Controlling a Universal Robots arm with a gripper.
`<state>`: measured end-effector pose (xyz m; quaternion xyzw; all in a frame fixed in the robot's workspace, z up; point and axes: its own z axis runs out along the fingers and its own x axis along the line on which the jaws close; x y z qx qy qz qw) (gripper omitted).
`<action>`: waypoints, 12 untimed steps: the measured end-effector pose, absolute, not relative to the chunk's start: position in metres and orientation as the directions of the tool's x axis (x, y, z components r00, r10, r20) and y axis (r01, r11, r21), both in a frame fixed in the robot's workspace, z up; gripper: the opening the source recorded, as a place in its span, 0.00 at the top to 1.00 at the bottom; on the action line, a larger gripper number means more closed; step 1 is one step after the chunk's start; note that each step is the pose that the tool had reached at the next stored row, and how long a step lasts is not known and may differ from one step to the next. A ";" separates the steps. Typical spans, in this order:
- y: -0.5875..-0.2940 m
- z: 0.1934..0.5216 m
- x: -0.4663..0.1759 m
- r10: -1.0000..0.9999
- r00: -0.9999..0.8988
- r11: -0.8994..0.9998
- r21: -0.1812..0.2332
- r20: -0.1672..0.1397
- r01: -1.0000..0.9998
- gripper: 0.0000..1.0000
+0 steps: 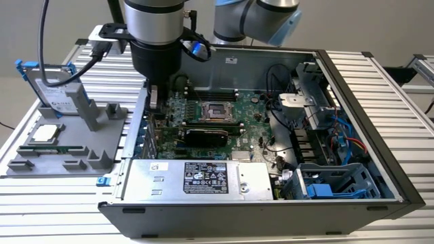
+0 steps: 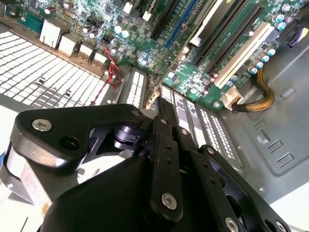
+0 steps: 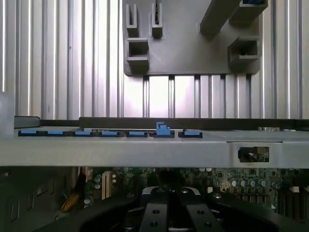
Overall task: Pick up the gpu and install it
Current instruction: 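Insert the gpu into the slot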
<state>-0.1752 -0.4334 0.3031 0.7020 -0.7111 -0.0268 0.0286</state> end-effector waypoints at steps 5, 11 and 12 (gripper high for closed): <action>-0.431 0.302 -0.180 -1.000 -0.013 0.013 0.076 0.003 -0.997 1.00; -0.431 0.299 -0.183 -1.000 -0.013 0.013 0.070 0.002 -0.997 1.00; -0.431 0.298 -0.184 -1.000 -0.013 0.013 0.068 0.001 -0.998 1.00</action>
